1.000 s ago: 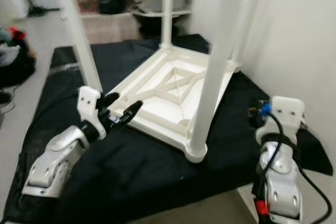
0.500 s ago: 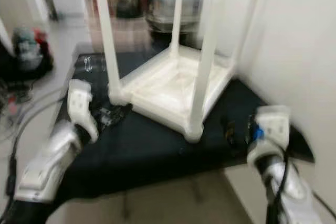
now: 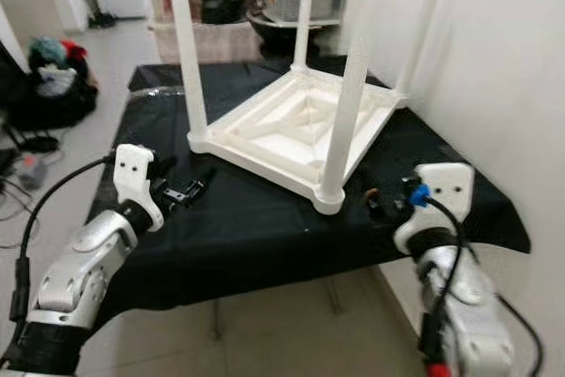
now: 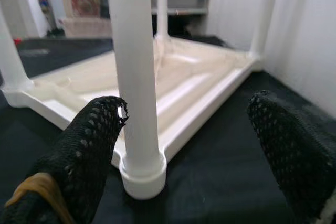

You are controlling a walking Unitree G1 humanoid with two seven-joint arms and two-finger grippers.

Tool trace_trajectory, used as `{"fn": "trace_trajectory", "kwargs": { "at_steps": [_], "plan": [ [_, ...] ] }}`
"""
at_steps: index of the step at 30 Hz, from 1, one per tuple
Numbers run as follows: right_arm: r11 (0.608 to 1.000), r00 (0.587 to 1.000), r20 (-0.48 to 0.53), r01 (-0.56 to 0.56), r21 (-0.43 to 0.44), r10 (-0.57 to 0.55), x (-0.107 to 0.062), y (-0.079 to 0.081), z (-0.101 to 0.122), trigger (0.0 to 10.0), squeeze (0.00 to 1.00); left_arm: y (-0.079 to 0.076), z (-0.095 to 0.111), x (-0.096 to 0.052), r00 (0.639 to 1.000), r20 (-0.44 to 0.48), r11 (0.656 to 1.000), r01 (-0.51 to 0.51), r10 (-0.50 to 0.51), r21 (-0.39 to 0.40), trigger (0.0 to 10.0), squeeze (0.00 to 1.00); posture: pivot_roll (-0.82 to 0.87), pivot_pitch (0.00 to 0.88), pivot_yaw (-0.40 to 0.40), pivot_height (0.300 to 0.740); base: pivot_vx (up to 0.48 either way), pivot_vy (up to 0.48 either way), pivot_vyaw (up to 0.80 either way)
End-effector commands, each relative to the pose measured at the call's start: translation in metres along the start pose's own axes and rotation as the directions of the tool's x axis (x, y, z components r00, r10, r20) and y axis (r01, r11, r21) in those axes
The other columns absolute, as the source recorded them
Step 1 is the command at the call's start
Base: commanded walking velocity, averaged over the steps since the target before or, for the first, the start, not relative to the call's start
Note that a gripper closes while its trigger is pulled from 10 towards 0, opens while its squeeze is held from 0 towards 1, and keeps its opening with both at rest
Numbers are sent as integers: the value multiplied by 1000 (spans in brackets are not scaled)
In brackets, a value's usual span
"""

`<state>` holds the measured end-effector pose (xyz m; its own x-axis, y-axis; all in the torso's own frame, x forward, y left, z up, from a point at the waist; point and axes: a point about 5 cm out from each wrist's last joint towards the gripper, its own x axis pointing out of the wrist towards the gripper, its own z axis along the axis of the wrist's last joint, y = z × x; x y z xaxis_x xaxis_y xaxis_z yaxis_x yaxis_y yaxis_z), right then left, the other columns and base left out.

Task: Building children table

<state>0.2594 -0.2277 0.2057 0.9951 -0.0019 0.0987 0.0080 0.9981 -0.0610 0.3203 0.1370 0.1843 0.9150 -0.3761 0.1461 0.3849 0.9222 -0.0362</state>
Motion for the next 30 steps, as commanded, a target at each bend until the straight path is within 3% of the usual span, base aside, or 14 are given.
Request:
{"fn": "trace_trajectory", "kwargs": {
  "at_steps": [1, 16, 24, 30],
  "plan": [
    [1000, 1000, -10, -6, -3, 6, 3, 4, -1, 10000, 0, 4, -2, 0, 1000, -14, 1000, -19, 19, 15, 10000, 0, 16, 0, -56, 740, 0, 0, 0],
    [996, 996, 15, -84, 6, 84, 40, 43, 1, 10000, 0, 6, -1, 2, 999, -10, 998, -47, 47, 31, 10000, 0, 45, 0, -74, 740, 0, 0, 0],
    [998, 999, 47, -24, -51, 26, 44, 45, 3, 10000, 0, 11, 4, 0, 998, 26, 998, -65, 65, 7, 10000, 0, 47, 0, -71, 740, 0, 0, 0],
    [996, 994, 69, 86, 1, -86, 51, 36, 8, 10000, 0, 12, 9, 1, 996, 53, 997, -71, 71, -4, 10000, 0, 51, 0, -70, 740, 255, 0, 0]
  ]
}}
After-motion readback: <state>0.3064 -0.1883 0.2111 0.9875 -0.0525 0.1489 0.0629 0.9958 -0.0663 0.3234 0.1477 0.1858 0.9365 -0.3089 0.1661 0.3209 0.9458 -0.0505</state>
